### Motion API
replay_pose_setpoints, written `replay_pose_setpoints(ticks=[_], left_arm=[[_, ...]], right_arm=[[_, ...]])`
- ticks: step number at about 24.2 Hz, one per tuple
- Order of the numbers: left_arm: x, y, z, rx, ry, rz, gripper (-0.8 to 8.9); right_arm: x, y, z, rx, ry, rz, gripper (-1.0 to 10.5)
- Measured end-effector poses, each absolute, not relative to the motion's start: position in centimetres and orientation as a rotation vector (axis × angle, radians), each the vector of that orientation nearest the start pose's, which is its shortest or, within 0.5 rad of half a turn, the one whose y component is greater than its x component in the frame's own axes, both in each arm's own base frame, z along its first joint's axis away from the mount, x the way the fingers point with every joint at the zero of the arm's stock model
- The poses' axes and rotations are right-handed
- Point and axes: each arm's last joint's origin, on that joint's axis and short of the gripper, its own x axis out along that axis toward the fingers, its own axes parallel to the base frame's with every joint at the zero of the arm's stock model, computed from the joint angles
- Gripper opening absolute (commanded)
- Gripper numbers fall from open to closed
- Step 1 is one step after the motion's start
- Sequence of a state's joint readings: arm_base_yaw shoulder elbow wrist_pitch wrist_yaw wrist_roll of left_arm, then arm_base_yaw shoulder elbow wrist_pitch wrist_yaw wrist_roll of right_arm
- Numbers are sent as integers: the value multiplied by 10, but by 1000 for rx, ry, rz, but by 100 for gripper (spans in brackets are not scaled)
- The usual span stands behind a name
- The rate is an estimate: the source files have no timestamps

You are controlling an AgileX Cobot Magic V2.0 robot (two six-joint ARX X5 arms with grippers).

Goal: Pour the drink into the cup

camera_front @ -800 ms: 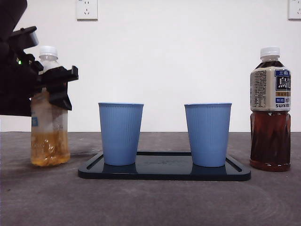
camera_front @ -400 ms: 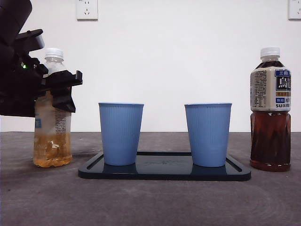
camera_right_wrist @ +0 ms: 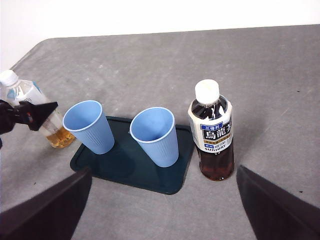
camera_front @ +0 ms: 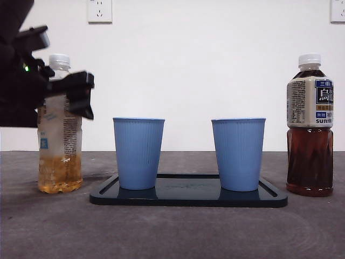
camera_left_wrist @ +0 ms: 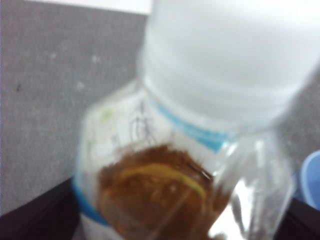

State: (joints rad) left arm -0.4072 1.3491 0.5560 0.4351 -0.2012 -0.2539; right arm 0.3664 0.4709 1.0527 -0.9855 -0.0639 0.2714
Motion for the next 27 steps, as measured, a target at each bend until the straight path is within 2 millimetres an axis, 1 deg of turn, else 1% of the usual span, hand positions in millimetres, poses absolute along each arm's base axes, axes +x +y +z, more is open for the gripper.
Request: replay_pose_setpoints(ticks=[6, 11, 14, 20, 27], left_arm=[[236, -97, 211, -150, 343, -167, 509], [217, -93, 232, -157, 315, -190, 509], [199, -89, 245, -154, 318, -205, 508], [156, -75, 272, -132, 369, -236, 508], [106, -56, 322, -146, 411, -387, 504]], right_arm=[[42, 18, 370, 202, 457, 367, 464], [42, 18, 370, 202, 457, 367, 464], [42, 18, 370, 202, 457, 367, 464], [41, 20, 370, 205, 466, 427, 464], [39, 22, 370, 187, 474, 545, 464]])
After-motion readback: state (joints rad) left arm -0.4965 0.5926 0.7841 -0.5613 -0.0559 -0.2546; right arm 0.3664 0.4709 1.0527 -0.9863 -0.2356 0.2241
